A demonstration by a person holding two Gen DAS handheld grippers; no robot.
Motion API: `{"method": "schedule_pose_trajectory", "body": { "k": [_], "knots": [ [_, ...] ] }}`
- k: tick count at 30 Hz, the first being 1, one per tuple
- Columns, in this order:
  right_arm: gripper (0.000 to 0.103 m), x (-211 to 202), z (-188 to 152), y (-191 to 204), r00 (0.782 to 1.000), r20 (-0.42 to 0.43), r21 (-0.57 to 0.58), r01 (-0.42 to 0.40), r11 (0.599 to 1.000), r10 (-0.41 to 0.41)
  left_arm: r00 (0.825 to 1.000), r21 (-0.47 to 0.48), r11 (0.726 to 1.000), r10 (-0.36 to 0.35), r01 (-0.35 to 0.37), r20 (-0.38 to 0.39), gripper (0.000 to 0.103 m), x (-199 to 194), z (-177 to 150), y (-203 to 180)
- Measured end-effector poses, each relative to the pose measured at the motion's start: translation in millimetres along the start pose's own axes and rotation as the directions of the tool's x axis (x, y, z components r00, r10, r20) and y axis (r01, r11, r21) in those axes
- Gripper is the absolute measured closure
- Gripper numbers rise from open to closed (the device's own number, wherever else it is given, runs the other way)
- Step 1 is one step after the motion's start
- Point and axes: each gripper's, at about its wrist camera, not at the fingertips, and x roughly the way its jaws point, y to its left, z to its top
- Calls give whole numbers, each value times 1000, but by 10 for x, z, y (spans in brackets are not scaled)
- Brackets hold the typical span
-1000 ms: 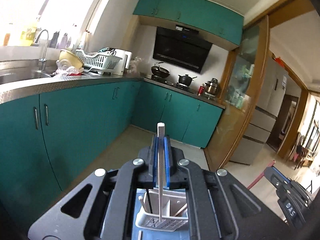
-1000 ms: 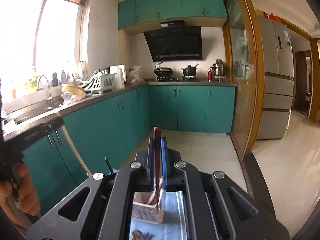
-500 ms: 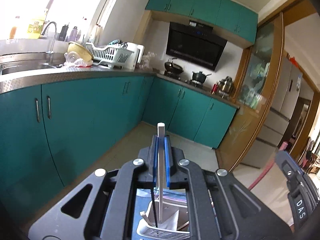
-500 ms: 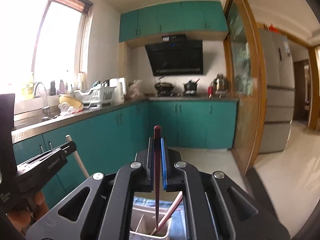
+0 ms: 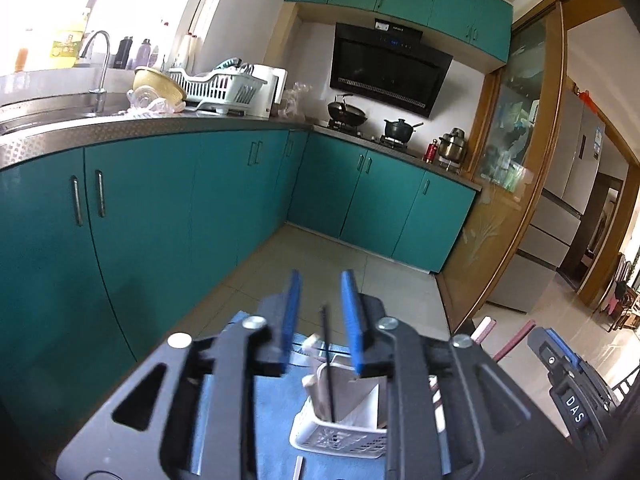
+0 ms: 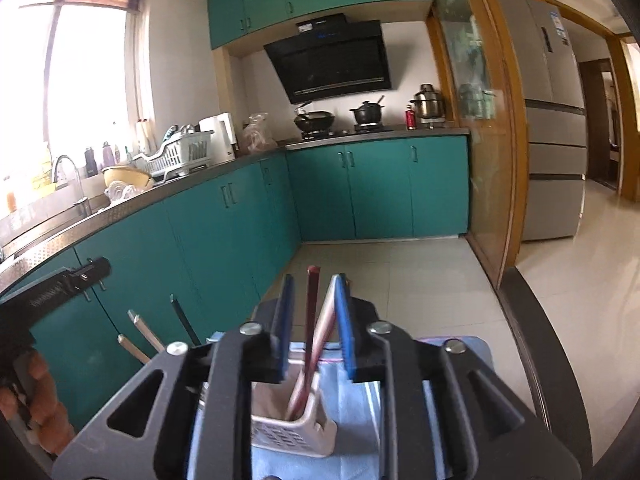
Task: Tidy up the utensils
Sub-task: 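Lower both chopsticks into the white holder and open both tools, then move both tools back toward the spoons and black chopstick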
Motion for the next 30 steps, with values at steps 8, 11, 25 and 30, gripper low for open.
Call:
{"method": "schedule_pose_trajectory", "body": {
  "k": [8, 11, 25, 30],
  "knots": [
    [66, -442, -523, -384, 999, -45, 91, 21, 996, -17, 998, 41, 999, -2, 5, -57, 62, -365, -424, 254],
    [66, -394, -927, -445, 991, -132, 80, 38, 996, -28, 982, 84, 996, 21, -5, -188, 59, -268, -881, 406],
    [66, 174, -2331, 275, 777, -625, -59, -143, 988, 75, 845, 153, 987, 48, 40, -533, 60, 191, -2079, 588],
    [66, 173, -2374, 285, 763, -645, -84, -134, 987, 48, 825, 166, 985, 55, 48, -562, 58, 230, -2199, 507]
  ]
}}
